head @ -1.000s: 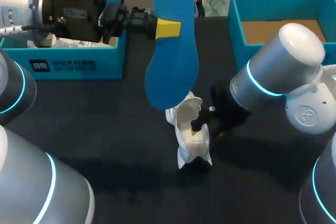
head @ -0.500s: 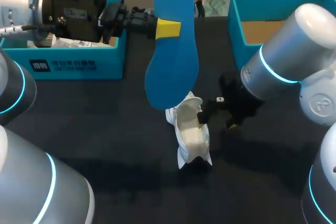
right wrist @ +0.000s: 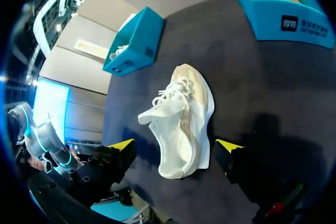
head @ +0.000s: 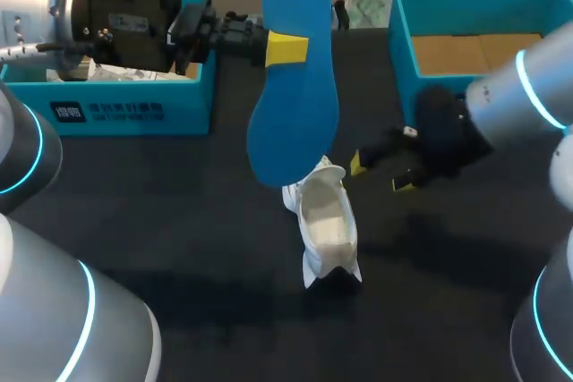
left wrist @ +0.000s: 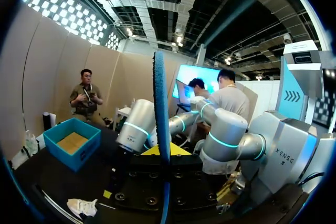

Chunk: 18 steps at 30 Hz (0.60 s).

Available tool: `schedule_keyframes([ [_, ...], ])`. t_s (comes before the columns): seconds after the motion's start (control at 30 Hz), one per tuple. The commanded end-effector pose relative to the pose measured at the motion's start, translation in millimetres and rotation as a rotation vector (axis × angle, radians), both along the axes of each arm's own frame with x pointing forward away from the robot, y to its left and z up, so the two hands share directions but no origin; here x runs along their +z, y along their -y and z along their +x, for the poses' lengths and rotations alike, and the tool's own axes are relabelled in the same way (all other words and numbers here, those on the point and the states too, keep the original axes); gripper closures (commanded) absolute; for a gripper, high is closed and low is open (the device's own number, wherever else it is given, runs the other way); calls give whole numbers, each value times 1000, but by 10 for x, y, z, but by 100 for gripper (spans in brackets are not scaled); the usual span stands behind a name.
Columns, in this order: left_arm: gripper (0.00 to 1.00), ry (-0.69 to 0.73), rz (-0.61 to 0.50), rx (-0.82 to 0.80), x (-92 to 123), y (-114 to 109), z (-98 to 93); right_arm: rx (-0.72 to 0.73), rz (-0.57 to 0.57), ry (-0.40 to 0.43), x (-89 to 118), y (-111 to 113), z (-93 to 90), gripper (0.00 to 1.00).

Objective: Take the shoe out of the shoebox, open the shoe tongue, remove and reinsert the insole, then place the shoe into the shoebox

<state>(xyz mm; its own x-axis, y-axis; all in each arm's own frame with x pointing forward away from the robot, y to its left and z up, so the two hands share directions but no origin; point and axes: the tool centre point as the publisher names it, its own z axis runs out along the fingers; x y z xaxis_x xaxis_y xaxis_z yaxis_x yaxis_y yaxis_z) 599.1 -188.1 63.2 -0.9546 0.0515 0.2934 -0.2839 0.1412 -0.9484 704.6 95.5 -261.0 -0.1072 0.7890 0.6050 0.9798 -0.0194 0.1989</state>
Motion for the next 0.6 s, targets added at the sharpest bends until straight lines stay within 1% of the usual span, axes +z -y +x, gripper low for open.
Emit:
schedule_keyframes([
  [0.03,100,0,-2,-2,-5,26,11,1,53,15,49,119,-109,0],
  [0.1,100,0,-2,-2,-5,26,11,1,53,15,49,119,-109,0],
  [0.13,100,0,-2,-2,-5,26,11,13,89,5,43,91,-69,0],
  [0.2,100,0,-2,-2,-5,26,11,42,108,3,100,50,3,0],
  [0.23,100,0,-2,-2,-5,26,11,46,117,-13,130,46,30,0],
  [0.3,100,0,-2,-2,-5,26,11,56,130,-19,194,36,72,0],
  [0.33,100,0,-2,-2,-5,26,11,61,142,-38,216,33,90,0],
  [0.37,100,0,-2,-2,-5,26,11,59,136,-37,238,31,104,0],
  [0.5,100,0,-2,-2,-5,26,11,76,182,-25,332,21,157,0],
  [0.57,100,0,-2,-2,-5,26,11,86,206,-29,353,18,187,0],
  [0.6,100,0,-2,-2,-5,26,11,84,229,-43,360,23,201,0],
])
